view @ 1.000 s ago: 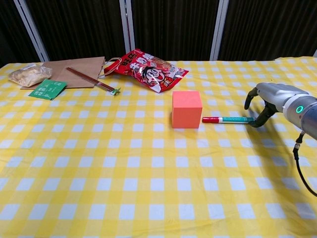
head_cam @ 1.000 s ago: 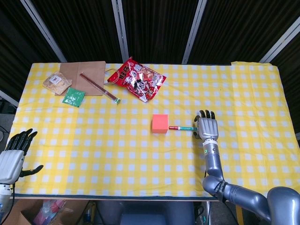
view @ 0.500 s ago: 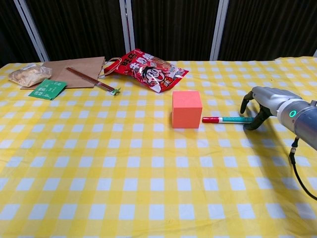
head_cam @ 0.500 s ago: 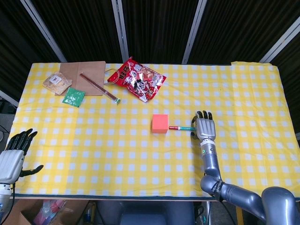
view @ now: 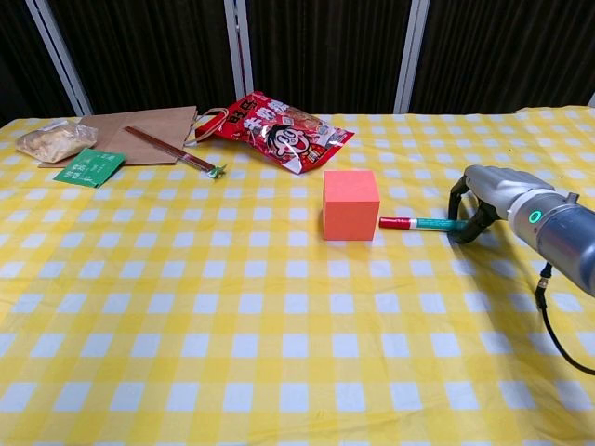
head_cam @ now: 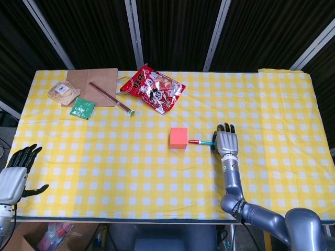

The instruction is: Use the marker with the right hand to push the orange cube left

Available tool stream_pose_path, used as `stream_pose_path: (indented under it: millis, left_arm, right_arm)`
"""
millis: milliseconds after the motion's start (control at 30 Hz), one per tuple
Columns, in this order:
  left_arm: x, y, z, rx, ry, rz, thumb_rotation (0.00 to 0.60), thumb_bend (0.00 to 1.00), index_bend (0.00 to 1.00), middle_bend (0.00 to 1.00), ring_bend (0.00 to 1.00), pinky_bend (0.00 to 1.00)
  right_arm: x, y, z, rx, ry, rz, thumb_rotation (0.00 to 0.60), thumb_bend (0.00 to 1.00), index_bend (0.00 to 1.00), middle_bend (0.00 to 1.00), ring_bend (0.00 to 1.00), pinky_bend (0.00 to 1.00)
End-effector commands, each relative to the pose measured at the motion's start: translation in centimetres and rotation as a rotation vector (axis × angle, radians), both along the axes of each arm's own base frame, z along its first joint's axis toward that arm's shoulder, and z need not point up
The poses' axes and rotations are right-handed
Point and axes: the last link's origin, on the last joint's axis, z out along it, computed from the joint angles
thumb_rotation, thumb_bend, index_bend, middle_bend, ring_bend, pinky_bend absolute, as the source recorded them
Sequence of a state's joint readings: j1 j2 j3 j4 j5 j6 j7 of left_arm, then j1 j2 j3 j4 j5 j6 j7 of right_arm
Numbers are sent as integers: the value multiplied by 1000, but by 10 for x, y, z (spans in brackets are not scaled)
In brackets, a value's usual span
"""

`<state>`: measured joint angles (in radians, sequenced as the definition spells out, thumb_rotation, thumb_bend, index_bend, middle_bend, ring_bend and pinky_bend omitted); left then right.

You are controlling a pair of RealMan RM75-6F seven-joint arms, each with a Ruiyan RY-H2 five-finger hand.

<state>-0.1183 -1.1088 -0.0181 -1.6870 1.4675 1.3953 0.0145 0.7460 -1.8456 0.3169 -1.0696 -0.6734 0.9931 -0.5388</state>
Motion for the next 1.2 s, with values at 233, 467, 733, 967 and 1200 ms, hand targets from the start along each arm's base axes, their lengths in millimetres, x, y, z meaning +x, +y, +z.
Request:
stream_pose_path:
  millis: [233, 467, 733, 967, 1200]
  left_arm:
    - [0, 0, 1, -1, -7, 3, 600, 17, 0, 0, 0, 0]
    - [0, 0, 1, -1, -8, 3, 600, 18, 0, 0, 0, 0]
    - [0, -1, 0, -2, -13, 10, 600, 17, 0, 0, 0, 0]
    - [0, 0, 0, -3, -10, 11, 600, 17, 0, 0, 0, 0]
    - [1, 0, -2, -7, -11, 11, 600, 17, 0, 0, 0, 0]
  right_arm:
    - [1, 0, 0, -3, -7, 31, 600, 566, 643, 202, 0, 0]
    - [6, -2, 18, -33, -33, 68, 600, 567, 643, 204, 0, 0]
    - [3, -9, 50, -72, -40, 111, 600, 566, 643, 215, 1, 0]
    - [-11, -9, 72, -65, -43, 126, 600, 567, 657, 225, 7, 0]
    - [-19, -5, 77, -14, -44, 169, 600, 568, 657, 234, 15, 3]
